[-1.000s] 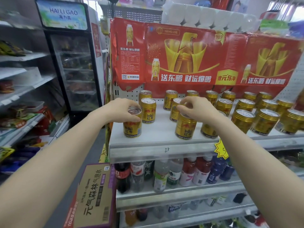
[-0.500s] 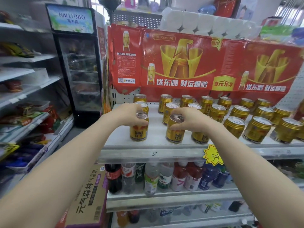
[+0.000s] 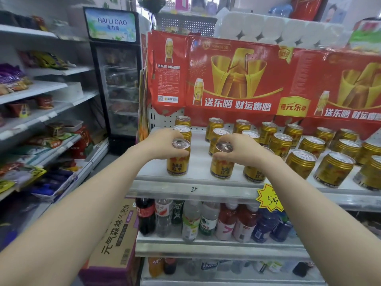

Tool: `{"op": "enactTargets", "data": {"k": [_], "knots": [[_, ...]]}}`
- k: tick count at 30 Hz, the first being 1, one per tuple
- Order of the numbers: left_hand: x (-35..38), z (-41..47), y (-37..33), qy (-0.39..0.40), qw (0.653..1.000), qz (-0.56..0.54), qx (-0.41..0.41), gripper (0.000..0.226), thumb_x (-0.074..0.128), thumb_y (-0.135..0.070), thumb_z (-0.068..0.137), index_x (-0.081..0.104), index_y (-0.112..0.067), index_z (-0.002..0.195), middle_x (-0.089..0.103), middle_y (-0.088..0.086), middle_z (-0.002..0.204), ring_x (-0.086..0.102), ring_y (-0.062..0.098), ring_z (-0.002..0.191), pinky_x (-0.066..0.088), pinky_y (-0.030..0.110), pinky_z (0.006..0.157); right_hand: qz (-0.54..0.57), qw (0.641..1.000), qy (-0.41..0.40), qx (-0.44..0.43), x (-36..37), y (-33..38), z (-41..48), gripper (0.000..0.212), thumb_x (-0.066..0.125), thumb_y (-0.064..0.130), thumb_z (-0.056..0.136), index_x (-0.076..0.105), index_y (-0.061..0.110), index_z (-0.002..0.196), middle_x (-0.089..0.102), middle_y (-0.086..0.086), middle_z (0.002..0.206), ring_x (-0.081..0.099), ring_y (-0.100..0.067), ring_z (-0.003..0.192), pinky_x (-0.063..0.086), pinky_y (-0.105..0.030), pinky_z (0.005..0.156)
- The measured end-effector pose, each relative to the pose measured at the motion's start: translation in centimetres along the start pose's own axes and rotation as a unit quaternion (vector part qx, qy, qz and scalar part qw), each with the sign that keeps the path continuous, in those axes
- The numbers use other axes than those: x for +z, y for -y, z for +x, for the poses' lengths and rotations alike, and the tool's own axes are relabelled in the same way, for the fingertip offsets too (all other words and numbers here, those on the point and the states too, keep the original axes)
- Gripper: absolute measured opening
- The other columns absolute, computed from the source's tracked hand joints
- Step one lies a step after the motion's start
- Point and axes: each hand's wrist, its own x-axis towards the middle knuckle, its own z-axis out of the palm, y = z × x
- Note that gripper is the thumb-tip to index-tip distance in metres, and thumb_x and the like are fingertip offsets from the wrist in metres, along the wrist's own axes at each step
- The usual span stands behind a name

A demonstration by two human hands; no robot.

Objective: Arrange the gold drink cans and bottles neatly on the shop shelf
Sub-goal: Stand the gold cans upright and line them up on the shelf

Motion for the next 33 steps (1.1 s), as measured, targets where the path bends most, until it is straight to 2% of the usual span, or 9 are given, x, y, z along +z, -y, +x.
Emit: {"op": "enactTargets", "data": {"k": [3,6,9,12,15,19,24,26,33], "knots": [[0.1,-0.1,0.0,-0.005,1.0,-0.011,-0.006,0.046,0.067,-0.048,0.085,0.062,-0.02,0.121,0.061,0.0,0.121,0.057,0.018,0.107,0.053,0.037,0.087,-0.004,1.0,0.003,-0.002,-0.1,-0.1,0.1,0.049,0.067,0.052,0.087,0.062,0.022,0.125,0.066,-0.001,0.121,0.06,-0.022,0.106,0.052,-0.038,0.086],[-0.1,0.0,0.2,0.0,1.0,-0.001,-0.01,0.047,0.066,-0.052,0.084,0.064,-0.019,0.117,0.063,0.0,0.117,0.058,0.018,0.105,0.052,0.039,0.088,0.0,1.0,0.014,-0.001,-0.3,-0.1,0.2,0.049,0.068,0.052,0.086,0.061,0.023,0.125,0.065,-0.001,0.121,0.06,-0.021,0.104,0.052,-0.036,0.084],[-0.2,0.5,0.7,-0.001,1.0,-0.016,-0.006,0.052,0.057,-0.064,0.085,0.068,-0.023,0.114,0.067,-0.004,0.115,0.06,0.016,0.105,0.052,0.038,0.089,0.019,1.0,0.021,0.012,-0.6,-0.4,0.4,0.049,0.062,0.061,0.087,0.063,0.026,0.121,0.066,0.003,0.113,0.06,-0.017,0.097,0.052,-0.032,0.077],[-0.6,1.5,1.2,-0.046,0.997,-0.056,-0.027,0.05,0.049,-0.062,0.092,0.066,-0.025,0.122,0.067,-0.006,0.119,0.061,0.014,0.105,0.051,0.036,0.088,0.054,0.997,-0.036,0.03,-1.1,-0.6,1.2,0.047,0.05,0.063,0.093,0.066,0.024,0.114,0.068,0.005,0.101,0.064,-0.015,0.088,0.055,-0.036,0.076],[-1.0,3.3,1.8,-0.096,0.993,-0.055,-0.037,0.045,0.054,-0.051,0.094,0.061,-0.024,0.129,0.063,-0.003,0.129,0.059,0.018,0.114,0.049,0.04,0.096,0.036,0.995,-0.085,0.04,-1.4,-1.0,2.7,0.045,0.05,0.053,0.097,0.064,0.02,0.125,0.069,-0.001,0.11,0.063,-0.019,0.093,0.052,-0.035,0.076],[-1.1,5.8,2.1,-0.038,0.999,-0.02,-0.031,0.055,0.06,-0.047,0.093,0.051,-0.021,0.141,0.054,0.002,0.143,0.053,0.024,0.126,0.045,0.039,0.103,-0.002,0.997,-0.063,0.045,-1.3,-1.0,4.8,0.051,0.054,0.048,0.097,0.054,0.018,0.138,0.061,-0.007,0.133,0.058,-0.026,0.116,0.05,-0.042,0.095],[-0.5,8.4,2.3,0.006,1.0,0.008,0.0,0.064,0.063,-0.041,0.093,0.042,-0.016,0.148,0.043,0.007,0.151,0.042,0.028,0.136,0.036,0.037,0.107,-0.025,0.997,-0.008,0.074,-1.1,-0.7,7.1,0.063,0.054,0.047,0.096,0.04,0.016,0.15,0.052,-0.014,0.144,0.051,-0.032,0.126,0.046,-0.042,0.099],[-0.4,8.7,2.4,0.016,1.0,0.014,0.005,0.064,0.066,-0.038,0.091,0.044,-0.015,0.147,0.046,0.007,0.149,0.045,0.028,0.134,0.038,0.036,0.105,-0.027,0.996,0.01,0.089,-1.1,-0.5,7.5,0.066,0.055,0.046,0.095,0.039,0.015,0.15,0.053,-0.014,0.143,0.052,-0.032,0.126,0.048,-0.042,0.099],[-0.8,9.1,3.3,0.023,0.999,0.038,0.016,0.058,0.068,-0.037,0.09,0.051,-0.015,0.141,0.057,0.01,0.137,0.053,0.028,0.122,0.045,0.04,0.1,-0.064,0.993,-0.003,0.098,-0.4,-0.7,8.3,0.049,0.062,0.041,0.094,0.058,0.014,0.135,0.065,-0.011,0.127,0.061,-0.03,0.111,0.052,-0.041,0.092]]}}
